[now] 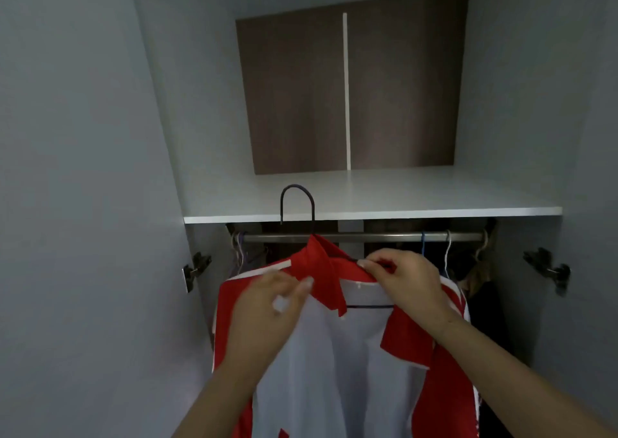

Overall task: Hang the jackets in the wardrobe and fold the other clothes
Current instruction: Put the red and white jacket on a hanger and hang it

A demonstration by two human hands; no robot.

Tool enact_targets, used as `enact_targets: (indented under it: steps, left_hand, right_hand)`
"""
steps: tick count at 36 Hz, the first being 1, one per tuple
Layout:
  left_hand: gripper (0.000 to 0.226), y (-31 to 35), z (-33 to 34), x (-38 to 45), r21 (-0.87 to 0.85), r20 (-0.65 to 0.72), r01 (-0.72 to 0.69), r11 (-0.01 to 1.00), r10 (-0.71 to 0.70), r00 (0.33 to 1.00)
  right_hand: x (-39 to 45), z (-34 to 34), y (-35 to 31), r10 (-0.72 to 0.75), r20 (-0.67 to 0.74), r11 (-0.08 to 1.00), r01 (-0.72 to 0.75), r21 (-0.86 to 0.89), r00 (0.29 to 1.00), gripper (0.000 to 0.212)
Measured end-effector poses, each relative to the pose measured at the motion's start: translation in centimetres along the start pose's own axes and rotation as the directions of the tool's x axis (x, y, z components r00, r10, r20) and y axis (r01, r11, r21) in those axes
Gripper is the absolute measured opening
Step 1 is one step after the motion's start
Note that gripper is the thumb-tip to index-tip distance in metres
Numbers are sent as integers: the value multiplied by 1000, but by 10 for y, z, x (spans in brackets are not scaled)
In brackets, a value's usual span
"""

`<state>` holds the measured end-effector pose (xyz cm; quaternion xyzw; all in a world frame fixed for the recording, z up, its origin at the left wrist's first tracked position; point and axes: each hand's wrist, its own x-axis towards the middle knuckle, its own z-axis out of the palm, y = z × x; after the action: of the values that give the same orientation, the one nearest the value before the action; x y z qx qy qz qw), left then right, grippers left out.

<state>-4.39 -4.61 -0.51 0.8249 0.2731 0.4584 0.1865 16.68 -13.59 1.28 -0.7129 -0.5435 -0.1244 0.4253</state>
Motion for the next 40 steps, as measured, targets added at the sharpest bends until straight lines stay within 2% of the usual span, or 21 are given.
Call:
enact_targets:
  steps: [1,2,3,5,7,8,11,13,16,19,21,23,24,26,28,29,31,33,35,38,40]
  left_hand:
    - [38,-3,-7,7,27,-102,-33,999,35,994]
    - [32,-5,-12,16,48,-149,-53,997,59,987]
    - [31,-6,-16,24,65,-120,-58,996,65,991]
    - [35,-10,-17,41,70,76,-87,994,81,994]
    - [31,-10,-15,47,59,239,-116,992,99,966]
    - [35,-11,-12,48,74,243,-144,987,122,962]
    - [44,-15,-8,50,110,84,-187,976,178,980]
    - [35,-14,-9,55,94,23,-178,980,176,984]
    - [40,-14,-10,62,86,11,-146,986,145,989]
    - [32,-16,-6,65,24,102,-120,993,117,988]
    - [37,-15,-4,65,10,187,-124,992,120,975]
    - [36,-15,-1,65,50,239,-140,989,124,963]
    - [35,-16,0,64,64,255,-134,989,114,960]
    - [33,-19,1,62,81,289,-122,989,94,953]
    - [28,-21,4,58,92,316,-131,987,96,944]
    - [25,-20,6,56,93,328,-145,985,107,938]
    - [24,-18,11,53,92,359,-173,981,130,924]
    - [26,-14,13,51,74,376,-183,980,142,916]
    - [27,-13,11,52,17,337,-165,986,149,930]
    - [34,-18,1,53,-132,250,-104,986,134,959]
    - [33,-24,-6,52,-184,225,-94,978,135,965]
  right_hand:
    - [-1,-5,-2,5,-10,1000,-5,3,1000,18]
    - [-1,-9,-4,2,-22,1000,-1,10,1000,16]
    - [0,-12,-6,-13,-35,1000,13,16,999,14]
    - [2,-18,-11,-63,-54,997,65,35,997,10]
    - [4,-25,-16,-115,-46,991,118,63,992,8]
    - [6,-29,-18,-145,-24,986,146,80,989,7]
    - [12,-46,-22,-215,19,970,212,117,976,13]
    - [14,-59,-23,-227,2,973,227,30,974,26]
    - [8,-68,-12,-147,6,948,143,-284,989,42]
    - [-9,-67,-4,-72,-90,920,31,-390,993,27]
    - [-18,-61,-2,-125,-112,888,61,-456,986,21]
    - [-24,-55,-1,-211,-74,827,138,-545,975,22]
    - [-26,-53,-3,-175,-29,836,133,-532,984,20]
    - [-23,-49,-7,-25,-1,912,22,-409,1000,25]
    - [-14,-45,-10,146,4,971,-143,-191,989,34]
    - [-9,-43,-15,219,17,975,-219,-25,975,36]
    - [-1,-34,-31,305,108,880,-324,349,946,30]
    - [5,-26,-47,284,238,734,-370,570,929,23]
    - [7,-21,-54,185,329,729,-354,586,926,22]
    - [8,-23,-48,-16,333,908,-126,399,943,20]
    - [7,-24,-43,-90,335,946,-25,323,938,17]
